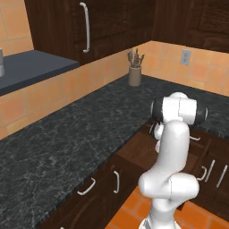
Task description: Take a straw from the drawer in front and place it inside the glass cup on the dining counter.
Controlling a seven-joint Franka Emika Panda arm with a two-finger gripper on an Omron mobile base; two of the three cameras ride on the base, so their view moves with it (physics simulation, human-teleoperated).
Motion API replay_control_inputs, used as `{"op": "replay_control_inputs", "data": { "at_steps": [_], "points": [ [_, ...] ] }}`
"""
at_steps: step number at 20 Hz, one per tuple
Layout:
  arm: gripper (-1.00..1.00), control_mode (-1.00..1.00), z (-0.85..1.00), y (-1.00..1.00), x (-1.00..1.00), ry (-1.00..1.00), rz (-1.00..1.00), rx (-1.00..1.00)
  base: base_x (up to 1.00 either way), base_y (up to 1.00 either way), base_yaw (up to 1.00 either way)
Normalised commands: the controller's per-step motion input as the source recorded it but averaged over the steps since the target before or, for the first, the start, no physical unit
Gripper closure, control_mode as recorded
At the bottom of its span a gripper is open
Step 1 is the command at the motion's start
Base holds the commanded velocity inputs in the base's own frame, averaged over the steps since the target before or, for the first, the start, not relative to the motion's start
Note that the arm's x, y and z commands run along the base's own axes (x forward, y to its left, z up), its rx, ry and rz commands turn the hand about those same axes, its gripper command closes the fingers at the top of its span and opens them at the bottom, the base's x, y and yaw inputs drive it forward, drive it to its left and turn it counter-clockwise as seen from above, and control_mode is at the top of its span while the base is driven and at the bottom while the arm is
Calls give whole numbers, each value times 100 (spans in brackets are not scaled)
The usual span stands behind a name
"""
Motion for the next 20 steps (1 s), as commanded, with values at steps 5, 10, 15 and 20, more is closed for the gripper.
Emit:
{"op": "replay_control_inputs", "data": {
  "at_steps": [5, 10, 15, 20],
  "points": [
    [100, -100, 100, 0, -97, -11, 0, 0, 0, 0, 0],
    [100, -100, 100, 15, -37, -21, 3, 0, 0, 0, 0],
    [100, -100, 100, 60, 0, -26, 10, -11, 0, 0, 0],
    [100, -100, 100, 66, -6, -28, 19, -24, 0, 0, 0]
  ]
}}
